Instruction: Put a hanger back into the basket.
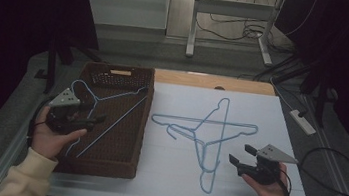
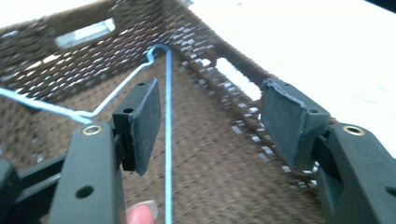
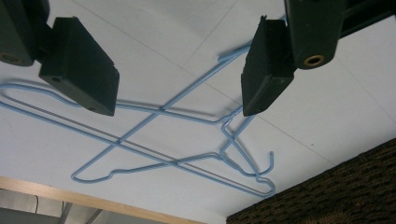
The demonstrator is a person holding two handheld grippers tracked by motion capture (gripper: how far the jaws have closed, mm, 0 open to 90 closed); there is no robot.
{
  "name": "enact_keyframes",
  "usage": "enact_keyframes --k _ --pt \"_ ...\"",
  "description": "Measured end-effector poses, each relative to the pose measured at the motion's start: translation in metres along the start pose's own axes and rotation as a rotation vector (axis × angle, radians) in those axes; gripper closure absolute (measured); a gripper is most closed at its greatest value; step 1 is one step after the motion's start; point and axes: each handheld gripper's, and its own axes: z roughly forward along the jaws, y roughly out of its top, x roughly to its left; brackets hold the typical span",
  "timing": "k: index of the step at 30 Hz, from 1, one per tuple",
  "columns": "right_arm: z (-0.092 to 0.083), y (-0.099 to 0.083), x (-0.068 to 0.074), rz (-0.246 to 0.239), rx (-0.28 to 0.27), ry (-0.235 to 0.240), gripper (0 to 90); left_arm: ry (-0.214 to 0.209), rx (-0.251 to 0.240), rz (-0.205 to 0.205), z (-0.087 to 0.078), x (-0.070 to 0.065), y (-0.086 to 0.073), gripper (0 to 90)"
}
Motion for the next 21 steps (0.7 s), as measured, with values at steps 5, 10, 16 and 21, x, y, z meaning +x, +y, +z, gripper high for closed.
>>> enact_keyframes --k 5,10,16,21 --pt "-0.003 0.002 -0.001 -0.003 -0.005 -0.002 29.0 -0.053 -0.059 0.016 -0.007 -0.025 -0.001 37.9" --pt "-0.005 0.002 -0.002 0.004 -0.013 -0.002 29.1 -0.100 -0.075 0.025 -0.002 -0.044 -0.003 39.4" --pt "-0.006 0.003 -0.002 0.003 -0.015 0.002 29.1 -0.151 -0.064 0.032 0.012 -0.060 -0.004 38.5" --pt "-0.007 0.003 -0.002 0.005 -0.019 0.005 29.1 -0.202 -0.078 0.003 0.019 -0.067 -0.005 38.6"
